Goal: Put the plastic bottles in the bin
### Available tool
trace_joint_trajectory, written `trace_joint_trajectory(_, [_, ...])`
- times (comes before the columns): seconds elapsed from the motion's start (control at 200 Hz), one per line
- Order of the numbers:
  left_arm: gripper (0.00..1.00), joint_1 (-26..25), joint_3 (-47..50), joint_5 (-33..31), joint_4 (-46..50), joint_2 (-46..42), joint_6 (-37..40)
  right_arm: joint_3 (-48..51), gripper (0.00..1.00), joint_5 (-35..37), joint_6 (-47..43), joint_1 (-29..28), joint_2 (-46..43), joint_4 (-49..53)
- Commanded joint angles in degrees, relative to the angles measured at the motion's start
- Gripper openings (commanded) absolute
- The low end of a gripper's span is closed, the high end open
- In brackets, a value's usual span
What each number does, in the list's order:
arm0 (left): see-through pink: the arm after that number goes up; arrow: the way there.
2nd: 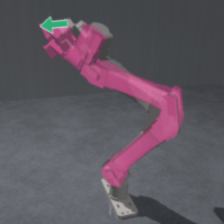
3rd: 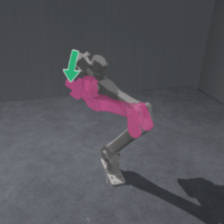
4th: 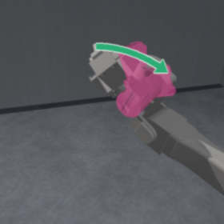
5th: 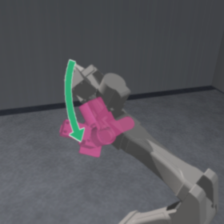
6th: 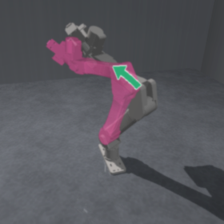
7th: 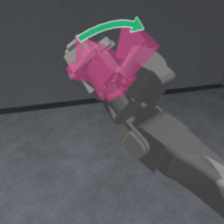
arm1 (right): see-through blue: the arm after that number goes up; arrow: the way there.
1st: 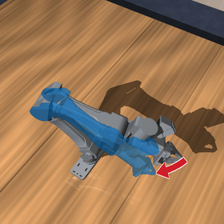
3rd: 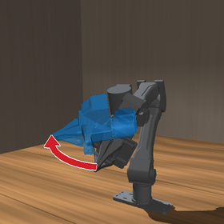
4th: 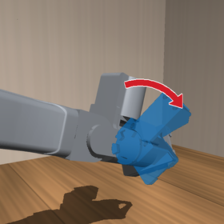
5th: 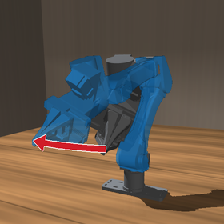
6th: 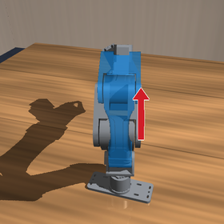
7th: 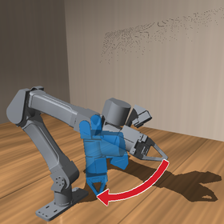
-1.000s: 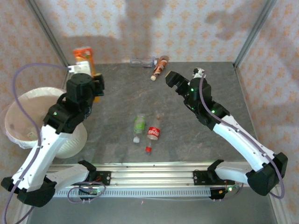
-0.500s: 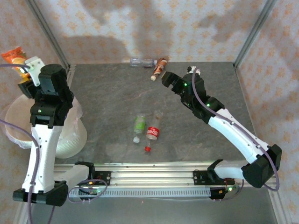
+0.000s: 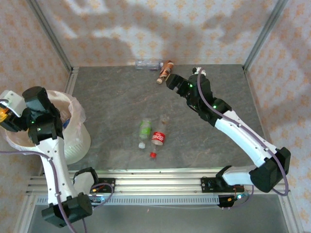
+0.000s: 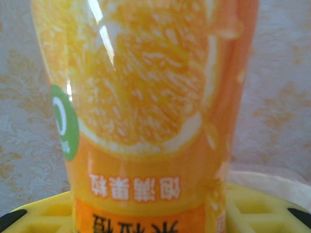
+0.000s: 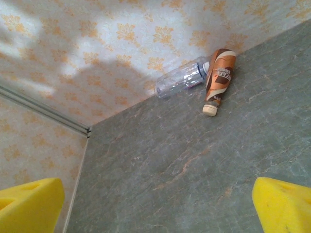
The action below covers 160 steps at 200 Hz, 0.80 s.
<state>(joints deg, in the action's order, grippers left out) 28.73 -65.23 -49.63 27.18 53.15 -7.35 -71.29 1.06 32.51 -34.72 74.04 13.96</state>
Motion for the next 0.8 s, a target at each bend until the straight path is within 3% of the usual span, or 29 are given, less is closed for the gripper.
trace_joint_trajectory(0.0, [0.49,5.02,2.71,3.78,-3.3,1.43,-6.75,-1.86,0.99,0.53,-1.83,-0.13,-1.07,1.34])
trace_joint_trajectory(0.175, [0.54,8.54,2.93,11.43,-2.49,2.93,-10.5,-0.07,0.99,1.22,-1.97,-0.11,-2.18,1.35])
trace_joint_trajectory(0.31, [0.85,8.53,-0.67,10.29,2.99,5.38,-13.19,0.61,0.99,1.66,-1.84,-0.05,-2.49,1.58])
trace_joint_trajectory(0.375, [0.93,8.58,-2.71,9.26,5.79,6.41,-14.6,0.71,0.99,1.97,-2.1,-0.01,-2.58,1.67])
trace_joint_trajectory(0.665, [0.98,8.55,-5.05,15.4,9.82,5.59,-17.31,0.81,0.99,2.63,-2.88,0.0,-2.12,2.01])
trace_joint_trajectory(0.796, [1.0,8.45,-6.33,22.85,11.42,5.9,-19.78,0.83,0.99,2.59,-2.61,0.0,-1.64,2.04])
